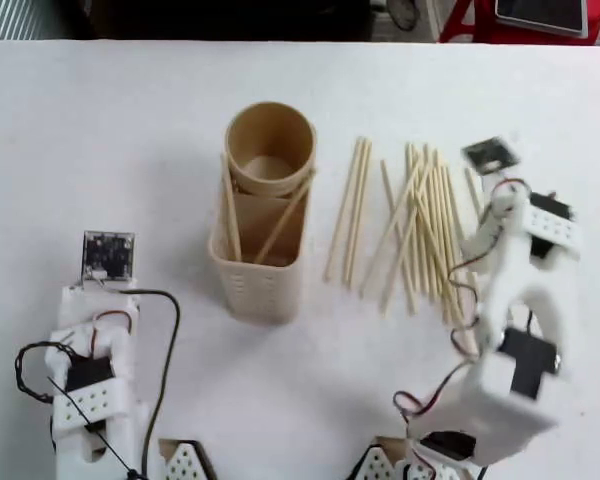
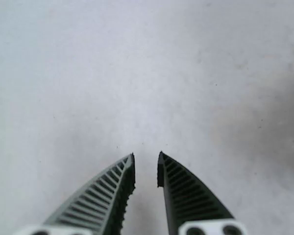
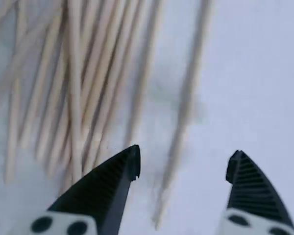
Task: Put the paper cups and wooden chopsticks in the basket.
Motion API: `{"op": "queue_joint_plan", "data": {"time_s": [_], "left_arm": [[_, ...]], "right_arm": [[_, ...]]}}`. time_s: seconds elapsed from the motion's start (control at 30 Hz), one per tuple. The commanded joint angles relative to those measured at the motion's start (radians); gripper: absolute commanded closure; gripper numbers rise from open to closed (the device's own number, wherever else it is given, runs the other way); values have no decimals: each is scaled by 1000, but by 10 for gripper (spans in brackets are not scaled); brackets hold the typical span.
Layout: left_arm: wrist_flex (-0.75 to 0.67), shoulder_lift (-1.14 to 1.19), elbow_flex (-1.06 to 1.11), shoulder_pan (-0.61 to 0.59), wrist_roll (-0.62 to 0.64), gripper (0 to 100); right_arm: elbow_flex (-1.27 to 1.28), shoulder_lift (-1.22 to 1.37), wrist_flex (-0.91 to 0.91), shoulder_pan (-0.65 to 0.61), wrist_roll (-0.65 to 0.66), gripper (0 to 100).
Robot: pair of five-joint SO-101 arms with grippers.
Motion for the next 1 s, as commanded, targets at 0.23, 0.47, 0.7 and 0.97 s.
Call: {"op": "queue_joint_plan", "data": {"time_s": [0.23,0.47,0.7,0.97], "left_arm": [[2,-16,-2,-8,-12,902],[2,-16,-2,-8,-12,902],[2,-16,-2,-8,-12,902],[2,-16,-2,-8,-12,902]], "right_arm": [[37,15,21,-94,34,707],[110,8,-42,-110,34,828],[114,13,-42,-88,40,981],[115,-130,-47,-22,-57,981]]}}
